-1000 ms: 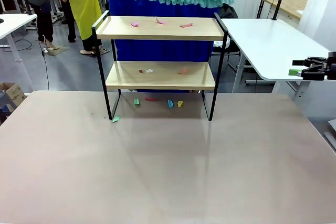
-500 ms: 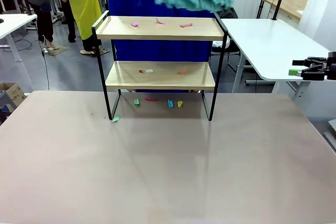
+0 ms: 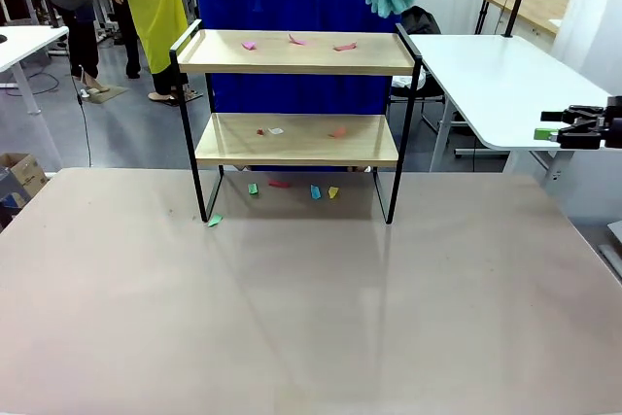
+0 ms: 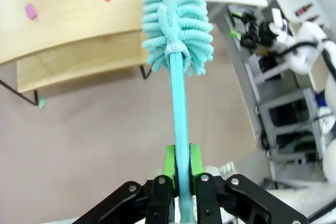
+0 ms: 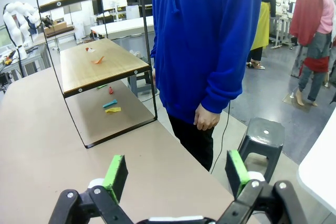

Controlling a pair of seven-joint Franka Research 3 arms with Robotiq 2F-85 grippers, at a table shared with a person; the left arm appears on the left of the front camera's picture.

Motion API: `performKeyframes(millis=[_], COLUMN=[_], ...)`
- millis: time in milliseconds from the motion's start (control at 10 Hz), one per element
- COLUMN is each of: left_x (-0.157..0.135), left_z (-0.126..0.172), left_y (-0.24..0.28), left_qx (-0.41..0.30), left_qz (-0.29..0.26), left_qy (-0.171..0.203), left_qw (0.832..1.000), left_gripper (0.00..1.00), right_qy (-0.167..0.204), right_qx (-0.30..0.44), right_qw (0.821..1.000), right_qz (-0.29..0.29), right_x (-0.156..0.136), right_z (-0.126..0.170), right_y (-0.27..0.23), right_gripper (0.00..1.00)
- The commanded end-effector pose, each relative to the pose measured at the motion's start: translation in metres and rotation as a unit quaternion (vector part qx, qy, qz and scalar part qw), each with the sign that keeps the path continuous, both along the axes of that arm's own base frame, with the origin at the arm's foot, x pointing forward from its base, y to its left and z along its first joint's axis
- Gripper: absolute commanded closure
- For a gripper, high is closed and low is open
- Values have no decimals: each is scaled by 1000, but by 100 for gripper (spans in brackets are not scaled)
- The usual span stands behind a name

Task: Clean the shelf.
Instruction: Clean the specific section of the Shelf indicated by the human with the Duster.

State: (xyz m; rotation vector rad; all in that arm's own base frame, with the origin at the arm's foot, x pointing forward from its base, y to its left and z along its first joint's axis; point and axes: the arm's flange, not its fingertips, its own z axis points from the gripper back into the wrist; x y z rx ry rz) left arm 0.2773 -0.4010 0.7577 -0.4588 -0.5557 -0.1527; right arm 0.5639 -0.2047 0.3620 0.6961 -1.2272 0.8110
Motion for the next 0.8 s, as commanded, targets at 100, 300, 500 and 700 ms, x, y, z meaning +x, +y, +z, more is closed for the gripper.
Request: performKeyframes(millis=[100,300,500,700], left_x=[23,34,38,36], left_z=[-14,-29,-40,-52], left_y=[-47,-62,-67,-69], left_qx=[-21,-27,-38,-41], left_qz=[94,143,151,146], left_qy=[-47,-58,-42,-35], left_qw=[994,988,987,988], left_gripper=[87,87,87,87], right_qy=[-3,-3,-3,-3], right_qx=[0,0,0,0], right_qw=[1000,1000,1000,1000], right_qz=[2,2,2,2], right_x=[1,1,1,1], right_z=[3,3,3,3], right_y=[2,2,2,2], right_gripper=[0,0,0,0])
